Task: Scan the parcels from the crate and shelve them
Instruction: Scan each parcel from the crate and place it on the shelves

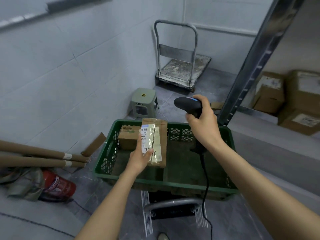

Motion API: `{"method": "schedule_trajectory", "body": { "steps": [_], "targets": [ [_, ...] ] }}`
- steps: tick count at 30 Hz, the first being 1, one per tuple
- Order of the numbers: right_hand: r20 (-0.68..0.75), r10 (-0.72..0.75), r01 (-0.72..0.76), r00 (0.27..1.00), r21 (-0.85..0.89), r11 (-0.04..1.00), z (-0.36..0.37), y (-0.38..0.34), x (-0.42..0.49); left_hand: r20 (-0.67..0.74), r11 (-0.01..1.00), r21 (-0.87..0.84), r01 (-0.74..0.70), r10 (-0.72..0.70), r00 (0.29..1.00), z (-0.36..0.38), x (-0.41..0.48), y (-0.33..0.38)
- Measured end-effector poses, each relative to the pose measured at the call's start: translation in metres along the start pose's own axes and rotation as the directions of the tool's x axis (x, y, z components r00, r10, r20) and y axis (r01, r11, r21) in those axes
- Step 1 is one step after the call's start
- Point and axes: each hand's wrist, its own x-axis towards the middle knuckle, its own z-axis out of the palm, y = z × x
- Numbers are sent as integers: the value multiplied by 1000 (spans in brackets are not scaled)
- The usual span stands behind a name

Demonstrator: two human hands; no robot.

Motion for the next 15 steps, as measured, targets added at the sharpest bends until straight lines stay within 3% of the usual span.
{"method": "schedule_trajectory", "body": {
  "steps": [15],
  "targets": [
    [-140,-65,66,988,3,998,-182,-9,-85,-14,984,10,-180,180,983,111,-90,126]
  ]
}}
